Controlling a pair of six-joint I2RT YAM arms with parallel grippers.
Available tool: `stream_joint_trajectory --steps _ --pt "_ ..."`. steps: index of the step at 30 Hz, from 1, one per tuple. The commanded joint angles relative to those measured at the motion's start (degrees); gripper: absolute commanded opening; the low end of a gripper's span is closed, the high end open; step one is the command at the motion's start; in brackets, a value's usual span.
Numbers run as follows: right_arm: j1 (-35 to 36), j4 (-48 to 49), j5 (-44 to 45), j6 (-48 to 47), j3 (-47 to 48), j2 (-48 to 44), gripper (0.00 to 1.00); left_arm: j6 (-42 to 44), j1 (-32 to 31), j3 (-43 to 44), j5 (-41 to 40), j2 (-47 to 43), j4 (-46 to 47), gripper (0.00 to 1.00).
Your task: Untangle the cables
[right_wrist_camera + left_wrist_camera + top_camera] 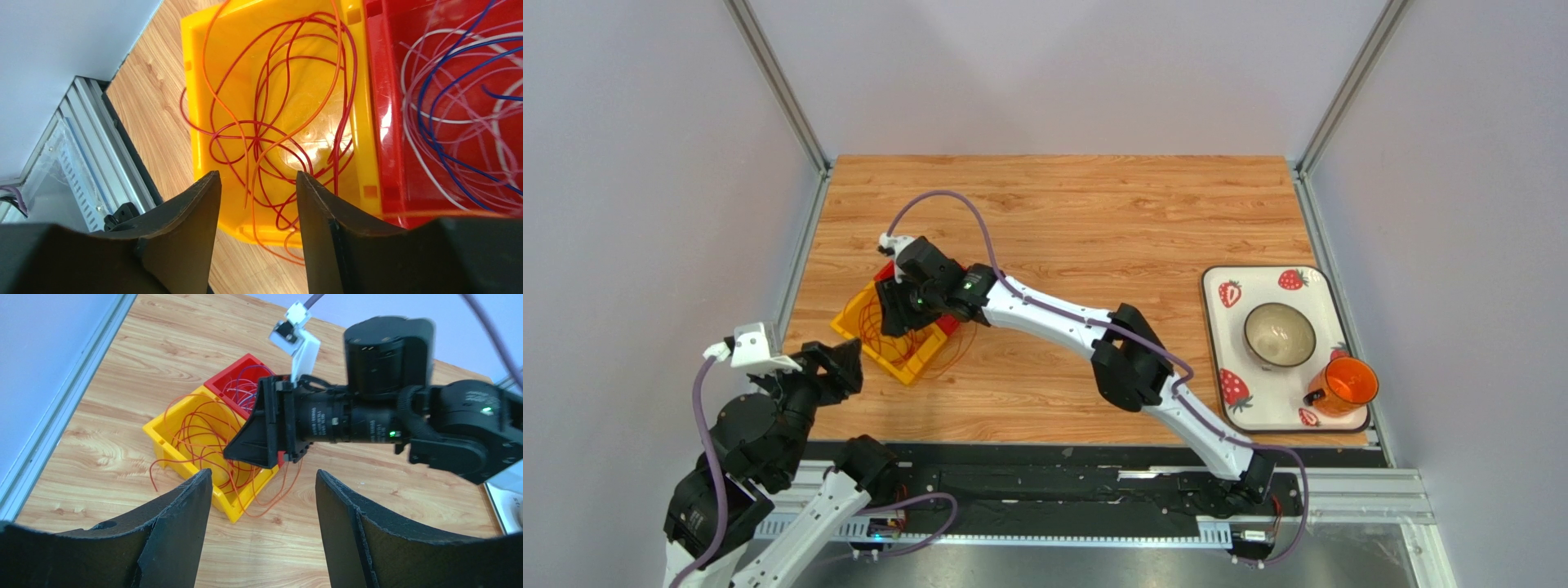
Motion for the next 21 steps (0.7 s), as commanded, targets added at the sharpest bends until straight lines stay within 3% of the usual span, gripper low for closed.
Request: stream_joint_trajectory --steps 1,13,21 --pt "0.34 -0.84 6.04 -2.15 -3.13 -11.34 0.53 0.90 0.45 0.71 0.65 1.37 1.19 0.71" --pt "-0.45 -2.60 18.01 -4.79 -31.06 -27.34 0.54 0.90 0.54 0.79 0.91 1.72 1.11 0.70" --pt "-2.47 -1.29 20.04 -5.14 -38.39 -26.92 0.65 0.99 0.62 0.88 1.00 2.08 1.11 0.70"
